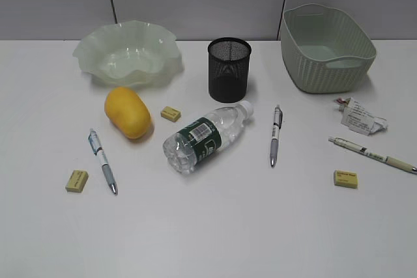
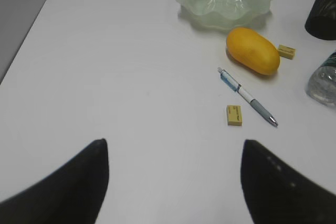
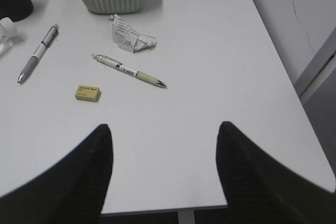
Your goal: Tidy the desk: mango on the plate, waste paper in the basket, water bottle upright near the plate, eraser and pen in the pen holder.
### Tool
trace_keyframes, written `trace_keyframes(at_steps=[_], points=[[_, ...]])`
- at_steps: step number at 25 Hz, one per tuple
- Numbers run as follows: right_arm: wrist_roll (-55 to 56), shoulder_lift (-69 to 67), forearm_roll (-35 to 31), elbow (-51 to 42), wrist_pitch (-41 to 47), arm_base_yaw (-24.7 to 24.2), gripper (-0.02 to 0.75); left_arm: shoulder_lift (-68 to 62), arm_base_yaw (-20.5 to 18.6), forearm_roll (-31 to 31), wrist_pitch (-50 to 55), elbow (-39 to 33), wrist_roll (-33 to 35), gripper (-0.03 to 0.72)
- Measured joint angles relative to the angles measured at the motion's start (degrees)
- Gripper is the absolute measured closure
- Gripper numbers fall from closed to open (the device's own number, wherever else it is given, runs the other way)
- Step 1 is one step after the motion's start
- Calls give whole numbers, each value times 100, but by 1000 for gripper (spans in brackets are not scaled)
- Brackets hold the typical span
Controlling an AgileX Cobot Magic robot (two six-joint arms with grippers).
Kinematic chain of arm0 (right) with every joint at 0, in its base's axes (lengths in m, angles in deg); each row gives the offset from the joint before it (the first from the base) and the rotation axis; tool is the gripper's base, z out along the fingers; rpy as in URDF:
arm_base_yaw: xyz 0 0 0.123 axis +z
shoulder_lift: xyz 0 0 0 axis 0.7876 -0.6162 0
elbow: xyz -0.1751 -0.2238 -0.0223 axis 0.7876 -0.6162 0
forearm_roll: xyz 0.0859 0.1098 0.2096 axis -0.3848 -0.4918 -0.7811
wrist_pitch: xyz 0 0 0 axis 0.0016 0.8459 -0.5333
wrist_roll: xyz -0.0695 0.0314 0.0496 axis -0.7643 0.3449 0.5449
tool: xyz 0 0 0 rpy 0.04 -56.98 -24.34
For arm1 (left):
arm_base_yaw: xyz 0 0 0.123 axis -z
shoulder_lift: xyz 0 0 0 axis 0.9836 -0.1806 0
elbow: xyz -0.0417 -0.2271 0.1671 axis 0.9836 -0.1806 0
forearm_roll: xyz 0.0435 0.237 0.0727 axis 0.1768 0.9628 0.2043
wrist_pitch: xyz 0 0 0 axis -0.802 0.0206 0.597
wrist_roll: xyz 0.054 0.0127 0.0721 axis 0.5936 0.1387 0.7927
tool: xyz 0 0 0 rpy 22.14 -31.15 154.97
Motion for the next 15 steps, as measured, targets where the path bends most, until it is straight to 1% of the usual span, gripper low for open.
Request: trace_keyframes(at_steps=[15], points=[[0, 0, 0, 0, 0, 0, 243, 0, 0, 0, 0, 0, 0, 97]])
